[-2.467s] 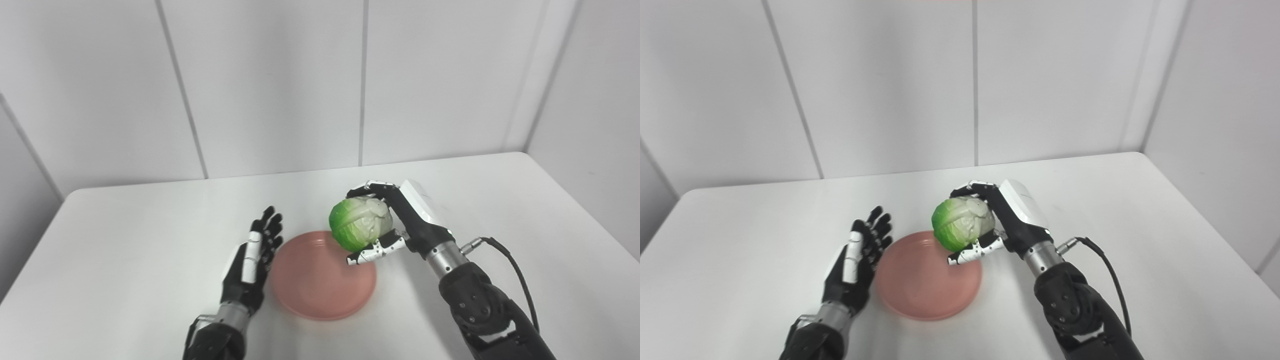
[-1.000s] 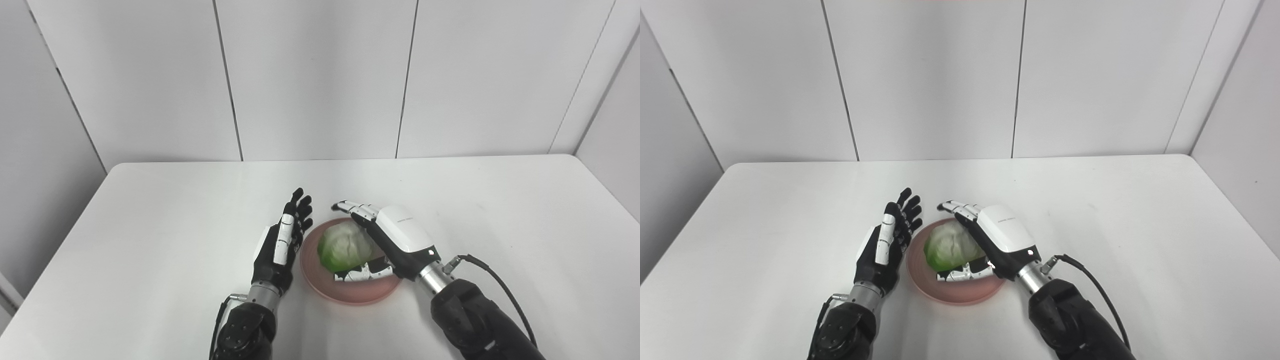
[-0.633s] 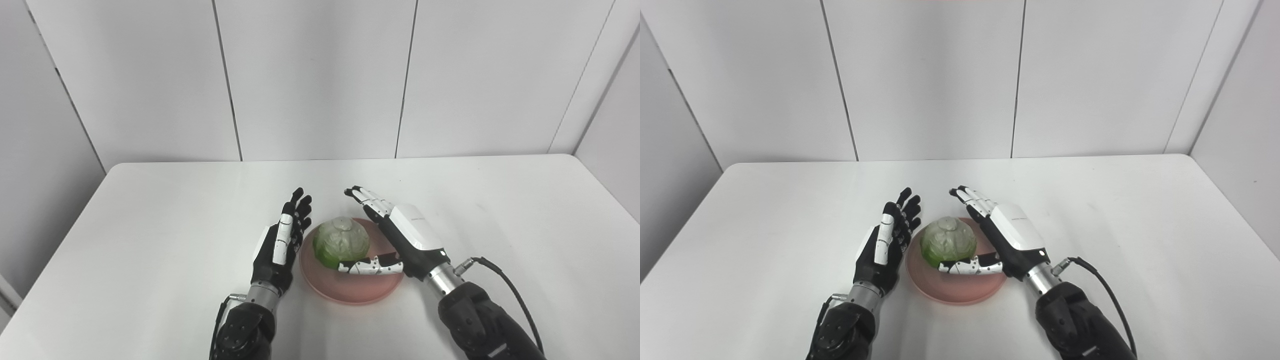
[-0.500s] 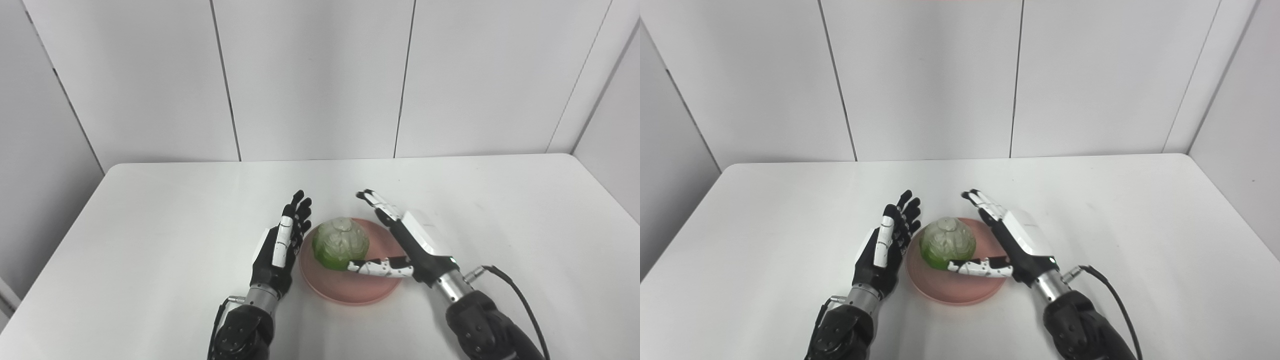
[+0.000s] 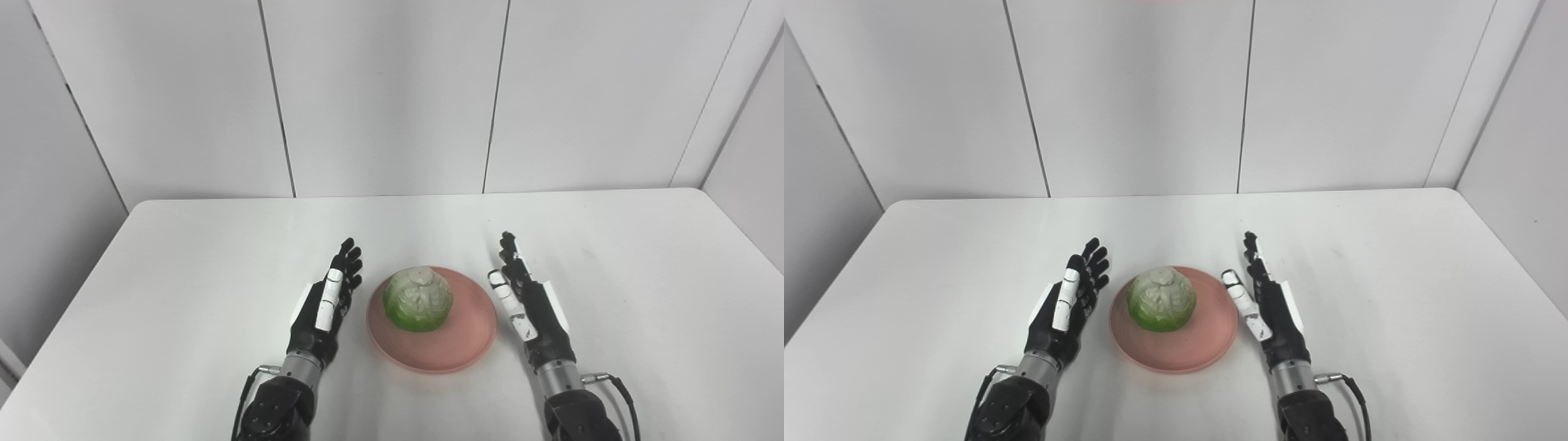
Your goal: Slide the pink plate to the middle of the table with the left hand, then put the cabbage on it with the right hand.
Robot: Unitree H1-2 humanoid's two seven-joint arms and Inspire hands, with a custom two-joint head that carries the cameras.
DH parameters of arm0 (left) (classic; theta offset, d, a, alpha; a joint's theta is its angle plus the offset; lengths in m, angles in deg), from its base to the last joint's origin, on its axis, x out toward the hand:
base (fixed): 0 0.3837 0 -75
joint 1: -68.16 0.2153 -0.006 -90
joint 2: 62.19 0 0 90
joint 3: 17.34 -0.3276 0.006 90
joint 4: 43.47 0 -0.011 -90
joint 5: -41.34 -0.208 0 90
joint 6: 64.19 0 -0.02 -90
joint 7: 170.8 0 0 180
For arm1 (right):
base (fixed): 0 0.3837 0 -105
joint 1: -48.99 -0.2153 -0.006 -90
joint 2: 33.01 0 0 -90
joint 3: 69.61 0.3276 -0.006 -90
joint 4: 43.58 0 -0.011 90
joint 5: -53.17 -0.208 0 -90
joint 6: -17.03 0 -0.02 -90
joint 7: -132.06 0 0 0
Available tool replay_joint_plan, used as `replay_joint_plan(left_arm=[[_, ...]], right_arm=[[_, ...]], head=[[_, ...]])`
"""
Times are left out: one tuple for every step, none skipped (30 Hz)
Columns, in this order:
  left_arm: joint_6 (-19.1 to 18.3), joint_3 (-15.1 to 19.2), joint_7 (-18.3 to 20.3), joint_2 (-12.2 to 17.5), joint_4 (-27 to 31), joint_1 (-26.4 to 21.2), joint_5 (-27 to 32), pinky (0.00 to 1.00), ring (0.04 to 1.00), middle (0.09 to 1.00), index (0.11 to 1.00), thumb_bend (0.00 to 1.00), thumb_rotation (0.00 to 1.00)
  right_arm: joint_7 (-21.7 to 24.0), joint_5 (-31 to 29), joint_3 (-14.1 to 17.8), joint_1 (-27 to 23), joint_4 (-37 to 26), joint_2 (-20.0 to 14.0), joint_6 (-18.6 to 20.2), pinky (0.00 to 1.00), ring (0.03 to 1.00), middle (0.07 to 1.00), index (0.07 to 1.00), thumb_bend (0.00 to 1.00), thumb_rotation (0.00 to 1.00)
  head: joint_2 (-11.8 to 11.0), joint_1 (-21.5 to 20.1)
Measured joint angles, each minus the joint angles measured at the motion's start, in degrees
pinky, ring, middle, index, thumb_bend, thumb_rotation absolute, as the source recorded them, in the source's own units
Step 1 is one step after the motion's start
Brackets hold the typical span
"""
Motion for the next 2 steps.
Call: replay_joint_plan(left_arm=[[0.2, 0.1, -0.1, 0.0, 0.1, 0.1, 0.0, 1.0, 1.0, 1.0, 1.0, 0.76, 1.0], [0.4, 0.3, -0.4, 0.0, 0.3, 0.2, 0.0, 1.0, 1.0, 1.0, 1.0, 0.76, 1.0]], right_arm=[[0.0, -0.7, 0.2, -0.1, 0.1, 0.1, 0.0, 1.0, 1.0, 1.0, 1.0, 0.63, 0.94], [0.1, -1.0, 0.3, -0.1, 0.2, 0.2, 0.0, 1.0, 1.0, 1.0, 1.0, 0.63, 0.95]], head=[[0.0, 0.0], [-0.1, 0.0]])
